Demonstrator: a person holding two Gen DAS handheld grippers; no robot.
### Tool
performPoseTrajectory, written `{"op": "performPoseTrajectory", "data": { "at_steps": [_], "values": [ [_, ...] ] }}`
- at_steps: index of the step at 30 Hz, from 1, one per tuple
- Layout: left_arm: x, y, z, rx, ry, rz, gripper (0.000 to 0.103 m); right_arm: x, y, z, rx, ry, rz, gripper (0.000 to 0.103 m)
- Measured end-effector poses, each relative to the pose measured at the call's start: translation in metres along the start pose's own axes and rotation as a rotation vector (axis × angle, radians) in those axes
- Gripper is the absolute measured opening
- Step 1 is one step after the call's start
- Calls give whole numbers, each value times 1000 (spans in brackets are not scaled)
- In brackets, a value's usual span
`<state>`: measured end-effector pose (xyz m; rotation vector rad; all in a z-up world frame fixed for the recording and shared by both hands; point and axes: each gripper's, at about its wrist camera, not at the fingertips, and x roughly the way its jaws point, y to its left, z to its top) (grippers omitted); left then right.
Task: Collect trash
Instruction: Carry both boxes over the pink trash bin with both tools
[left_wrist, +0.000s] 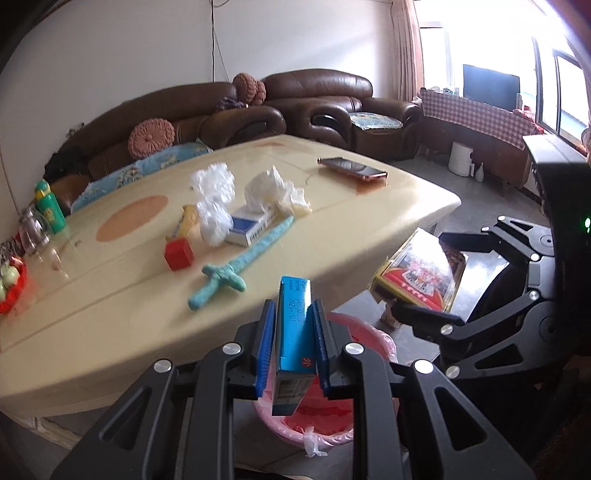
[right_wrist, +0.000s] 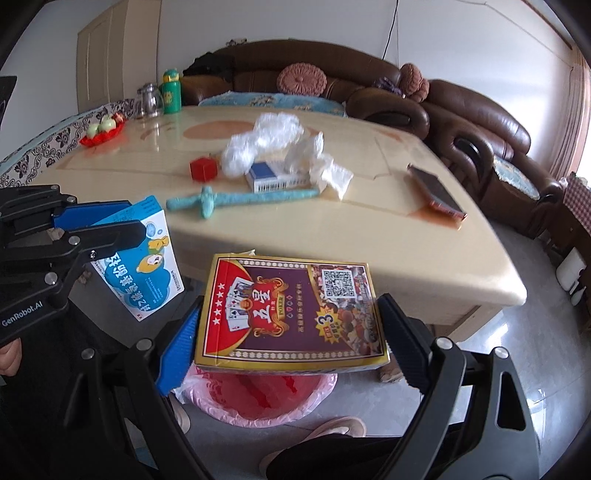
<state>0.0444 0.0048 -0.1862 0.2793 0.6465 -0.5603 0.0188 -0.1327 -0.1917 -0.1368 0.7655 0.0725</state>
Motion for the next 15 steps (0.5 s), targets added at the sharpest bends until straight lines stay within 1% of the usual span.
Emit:
{"op": "performPoseTrajectory", "data": {
  "at_steps": [8, 15],
  "values": [
    [31, 3, -10, -48, 45, -23, 21, 31, 0, -13, -6, 60, 19, 88],
    [62, 5, -22, -80, 114, -39, 21, 63, 1, -25, -19, 122, 33, 88]
  ]
}}
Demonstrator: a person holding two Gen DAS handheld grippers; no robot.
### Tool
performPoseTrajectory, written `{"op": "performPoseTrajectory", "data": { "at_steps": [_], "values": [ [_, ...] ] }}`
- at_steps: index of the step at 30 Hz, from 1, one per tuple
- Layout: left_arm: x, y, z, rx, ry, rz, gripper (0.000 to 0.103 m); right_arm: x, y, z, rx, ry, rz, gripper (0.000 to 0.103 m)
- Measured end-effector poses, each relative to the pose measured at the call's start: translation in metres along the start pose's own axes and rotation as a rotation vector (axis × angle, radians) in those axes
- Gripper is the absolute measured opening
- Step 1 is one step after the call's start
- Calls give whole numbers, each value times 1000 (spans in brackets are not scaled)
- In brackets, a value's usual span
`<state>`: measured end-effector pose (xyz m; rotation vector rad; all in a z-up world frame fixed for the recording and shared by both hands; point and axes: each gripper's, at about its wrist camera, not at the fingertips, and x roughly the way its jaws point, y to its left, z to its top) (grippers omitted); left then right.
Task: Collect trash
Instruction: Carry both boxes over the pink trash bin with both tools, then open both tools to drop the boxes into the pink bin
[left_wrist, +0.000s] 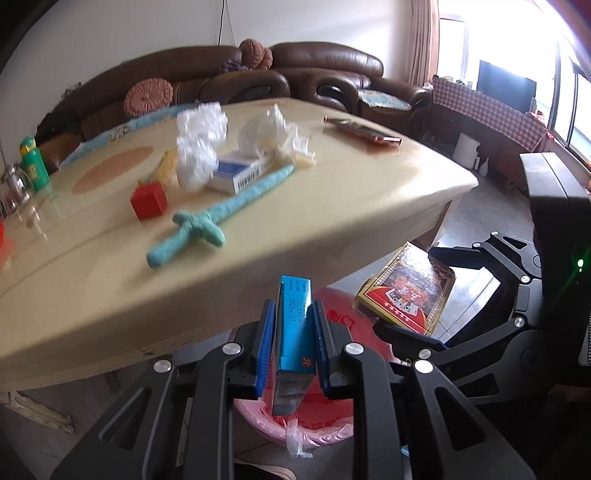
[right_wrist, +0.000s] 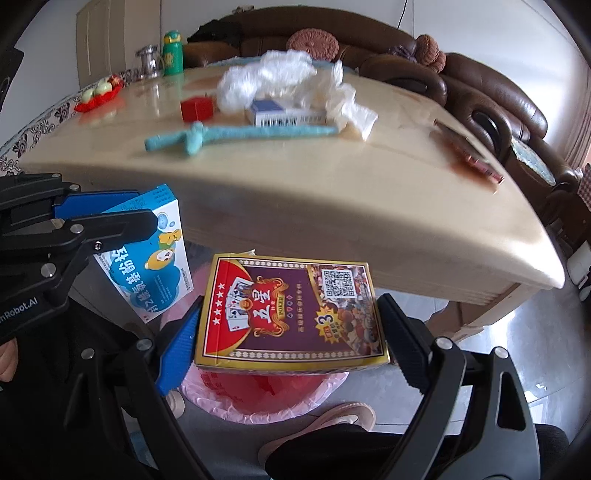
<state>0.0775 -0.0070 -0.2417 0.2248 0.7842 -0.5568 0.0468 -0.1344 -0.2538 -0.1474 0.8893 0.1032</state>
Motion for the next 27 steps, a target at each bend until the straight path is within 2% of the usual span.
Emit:
{"op": "performPoseTrajectory", "data": {
  "at_steps": [9, 27],
  "values": [
    [35, 8, -4, -31, 68, -1, 21, 31, 4, -5, -36, 50, 8, 88],
    [96, 20, -15, -76, 224, -17, 21, 94, 12, -9, -91, 175, 78, 88]
  ]
}}
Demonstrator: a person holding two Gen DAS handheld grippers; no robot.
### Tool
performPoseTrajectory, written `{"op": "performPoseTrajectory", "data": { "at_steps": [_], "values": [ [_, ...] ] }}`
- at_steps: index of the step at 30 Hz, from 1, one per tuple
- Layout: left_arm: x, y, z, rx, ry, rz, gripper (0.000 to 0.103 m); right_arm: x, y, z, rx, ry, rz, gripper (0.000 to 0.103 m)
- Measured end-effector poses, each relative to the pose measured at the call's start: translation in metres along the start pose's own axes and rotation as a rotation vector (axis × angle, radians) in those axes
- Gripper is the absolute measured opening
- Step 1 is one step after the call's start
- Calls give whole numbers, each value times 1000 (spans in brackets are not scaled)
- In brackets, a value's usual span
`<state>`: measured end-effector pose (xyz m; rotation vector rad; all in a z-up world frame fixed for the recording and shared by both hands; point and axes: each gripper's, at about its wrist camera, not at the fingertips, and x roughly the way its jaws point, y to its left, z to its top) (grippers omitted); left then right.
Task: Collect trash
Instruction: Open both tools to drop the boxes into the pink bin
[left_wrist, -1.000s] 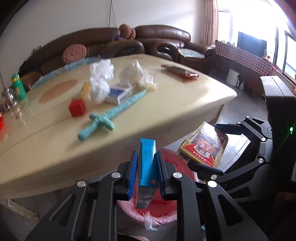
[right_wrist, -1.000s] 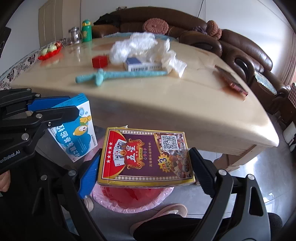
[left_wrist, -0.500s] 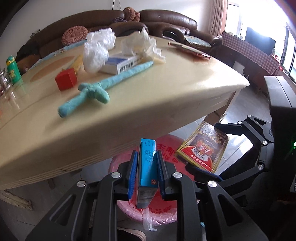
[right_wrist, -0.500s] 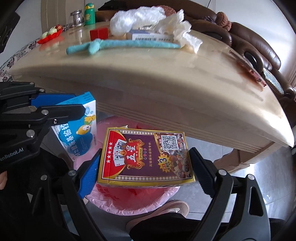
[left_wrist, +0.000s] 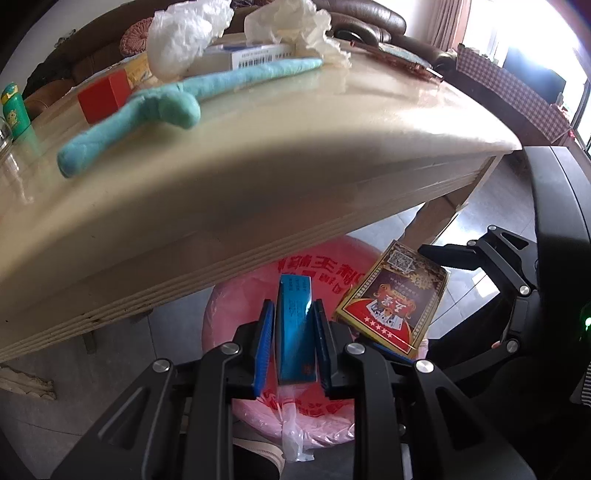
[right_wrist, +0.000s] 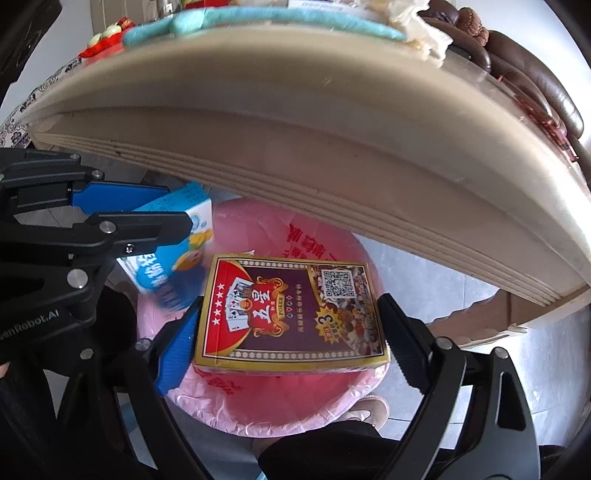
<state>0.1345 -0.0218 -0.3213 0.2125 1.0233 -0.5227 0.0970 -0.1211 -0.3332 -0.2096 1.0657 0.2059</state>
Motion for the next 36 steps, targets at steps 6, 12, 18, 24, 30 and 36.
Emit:
{"op": "performPoseTrajectory", "data": {
  "at_steps": [6, 12, 18, 24, 30, 36],
  "values": [
    [5, 7, 1, -33, 22, -14, 33, 12, -2, 3, -10, 29, 11, 89],
    [1, 14, 4, -61, 11, -1, 38, 19, -5, 7, 20, 22, 36, 98],
    [-5, 18, 5, -81, -2, -4, 38, 9, -12, 11, 0, -57, 128, 98],
    [-11, 22, 6, -114, -23, 13, 46, 11, -2, 8, -24, -52, 98, 98],
    [-30, 23, 7, -144, -97, 64, 75, -2, 2, 2, 7, -48, 128, 98],
    [-60, 22, 9, -152, -133, 87, 77, -27, -3, 0, 43, -76, 135, 98]
  ]
}}
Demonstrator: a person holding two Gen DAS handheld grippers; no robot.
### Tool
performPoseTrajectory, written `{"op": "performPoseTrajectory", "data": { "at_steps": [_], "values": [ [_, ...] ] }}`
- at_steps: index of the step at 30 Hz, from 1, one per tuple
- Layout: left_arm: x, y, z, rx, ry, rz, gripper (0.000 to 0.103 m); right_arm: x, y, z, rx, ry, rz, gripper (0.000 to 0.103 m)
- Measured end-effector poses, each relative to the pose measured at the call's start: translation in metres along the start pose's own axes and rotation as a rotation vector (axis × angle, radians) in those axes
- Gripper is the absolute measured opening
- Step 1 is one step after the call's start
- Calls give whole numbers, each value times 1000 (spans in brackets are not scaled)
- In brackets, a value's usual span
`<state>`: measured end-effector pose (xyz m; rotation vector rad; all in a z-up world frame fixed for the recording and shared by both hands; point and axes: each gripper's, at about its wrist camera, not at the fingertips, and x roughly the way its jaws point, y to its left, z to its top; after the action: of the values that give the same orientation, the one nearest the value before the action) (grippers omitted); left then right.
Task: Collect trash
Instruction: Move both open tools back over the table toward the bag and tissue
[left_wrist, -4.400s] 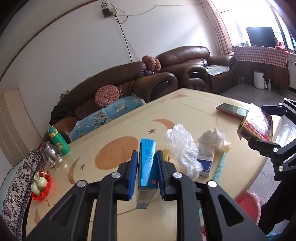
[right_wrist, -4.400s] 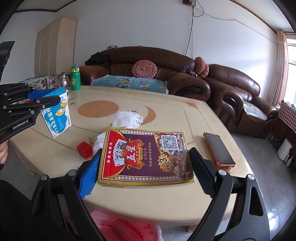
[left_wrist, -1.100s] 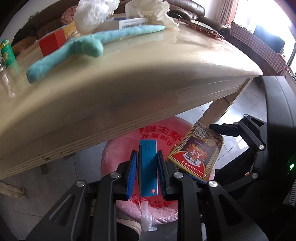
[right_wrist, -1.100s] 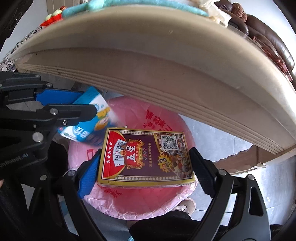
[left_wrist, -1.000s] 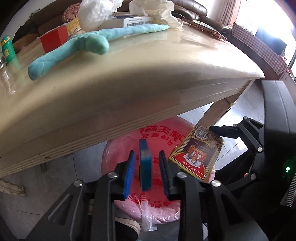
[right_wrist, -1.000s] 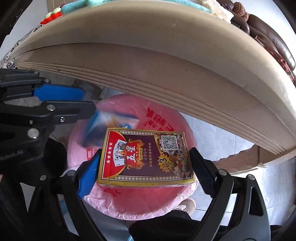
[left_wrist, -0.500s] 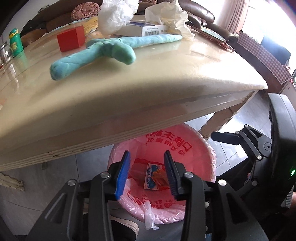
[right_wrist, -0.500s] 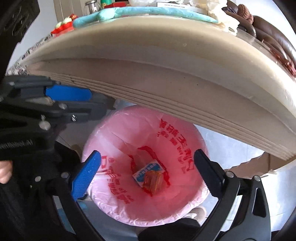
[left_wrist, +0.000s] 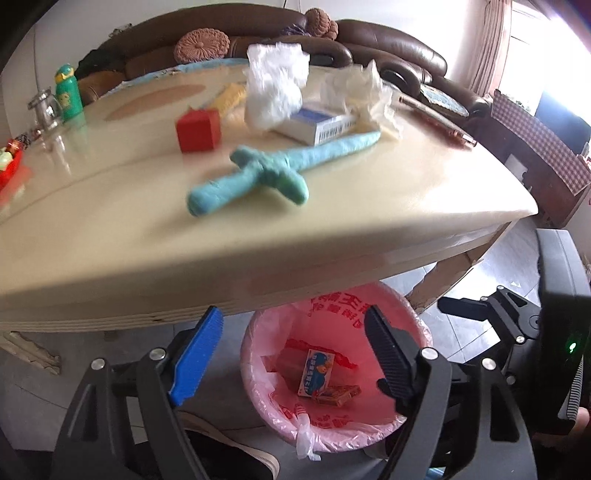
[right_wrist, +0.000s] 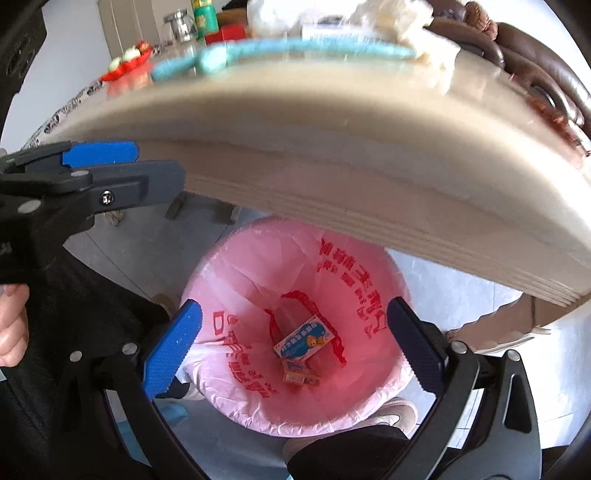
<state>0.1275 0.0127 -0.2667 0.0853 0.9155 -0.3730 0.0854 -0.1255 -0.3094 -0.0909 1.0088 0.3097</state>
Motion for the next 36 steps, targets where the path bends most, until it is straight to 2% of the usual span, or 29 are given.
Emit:
{"op": "performPoseTrajectory", "data": {
  "at_steps": [8, 13, 18, 22, 23, 27, 34, 36],
  "values": [
    [-82, 11, 14, -55, -93, 53, 79, -73, 2, 13, 22, -119, -33, 98],
    [-140, 18, 33, -96, -164, 169, 84, -124, 6, 30, 14, -239, -110, 98],
    [-172, 24, 59, -124, -191, 170, 86, -162, 0, 63, 42, -310, -131, 98],
    [-184, 23, 84, -90, -181, 199, 86, -179, -6, 81, 54, -347, -102, 98],
    [-187, 21, 91, -75, -187, 226, 86, -181, -8, 86, 62, -350, -87, 98],
    [-195, 15, 114, -56, -214, 269, 92, -186, -14, 106, 63, -337, -76, 98],
    [-175, 12, 144, -103, -171, 183, 94, -197, -20, 136, 55, -333, -116, 98],
    [-170, 12, 148, -114, -182, 151, 94, -197, -25, 144, 70, -331, -91, 98]
  ]
}}
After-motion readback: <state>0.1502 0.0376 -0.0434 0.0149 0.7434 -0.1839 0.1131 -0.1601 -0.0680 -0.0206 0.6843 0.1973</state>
